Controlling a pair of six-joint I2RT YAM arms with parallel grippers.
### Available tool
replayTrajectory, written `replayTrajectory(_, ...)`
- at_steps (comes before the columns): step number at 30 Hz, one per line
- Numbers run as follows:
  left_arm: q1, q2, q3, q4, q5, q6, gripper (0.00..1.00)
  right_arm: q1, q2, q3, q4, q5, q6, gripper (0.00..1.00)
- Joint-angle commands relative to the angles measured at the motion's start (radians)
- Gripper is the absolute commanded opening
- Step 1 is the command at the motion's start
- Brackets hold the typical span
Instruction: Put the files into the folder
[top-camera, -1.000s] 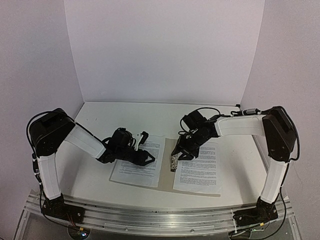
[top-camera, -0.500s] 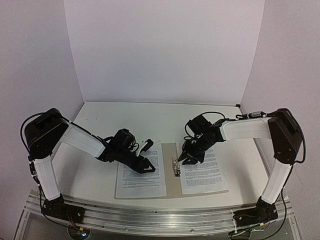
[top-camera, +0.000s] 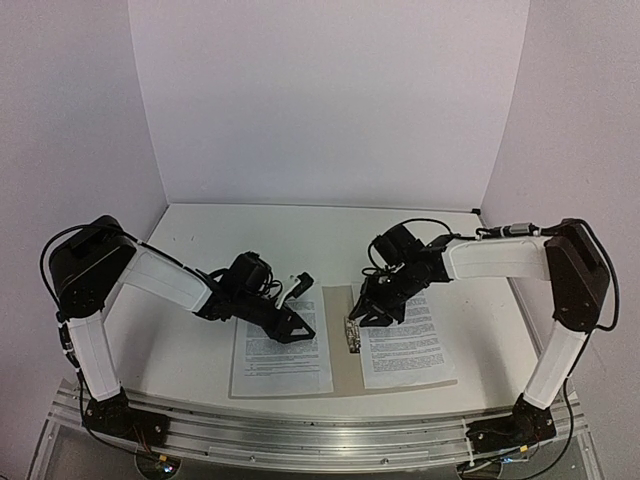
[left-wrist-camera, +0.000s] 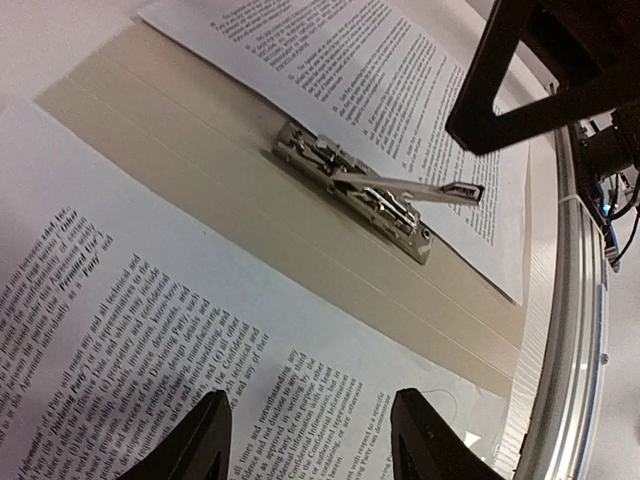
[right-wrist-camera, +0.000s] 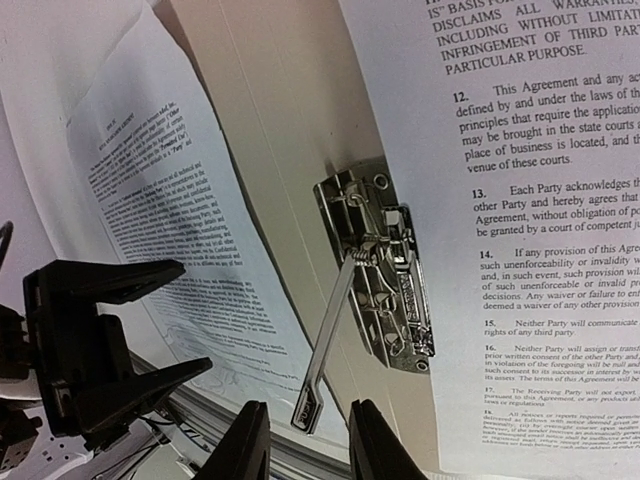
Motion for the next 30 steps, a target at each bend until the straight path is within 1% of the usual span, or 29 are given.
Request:
replayTrajectory(1, -0.003, 0.003, 0.011, 0.156, -0.075, 0.03, 0.55, 0.01, 0.013, 0.045, 0.004, -0.02, -0.026, 0.28)
replayTrajectory(7, -0.011, 0.019, -0.076, 0.204, -0.111, -0.002, 0.54, 0.012, 0.002, 0.021, 0.028, -0.009, -0.023, 0.27)
replayTrajectory(13, -0.014, 0.037, -0.128, 0.273, -0.137, -0.019, 0.54, 0.024, 0.013, 0.025, 0.049, -0.018, -0.013, 0.2)
replayTrajectory(15, -0.016, 0.041, -0.135, 0.285, -0.143, -0.026, 0.54, 0.029, 0.014, 0.012, 0.053, -0.026, -0.011, 0.2)
replayTrajectory(21, -0.017, 0.044, -0.144, 0.285, -0.156, -0.032, 0.53, 0.041, 0.023, -0.008, 0.07, -0.067, -0.021, 0.21)
replayTrajectory(25, -0.017, 0.045, -0.155, 0.292, -0.156, -0.034, 0.53, 0.042, -0.003, -0.045, 0.06, -0.03, -0.017, 0.26)
replayTrajectory(30, -0.018, 0.044, -0.166, 0.301, -0.154, -0.043, 0.53, 0.042, -0.002, -0.022, 0.034, -0.014, -0.035, 0.28)
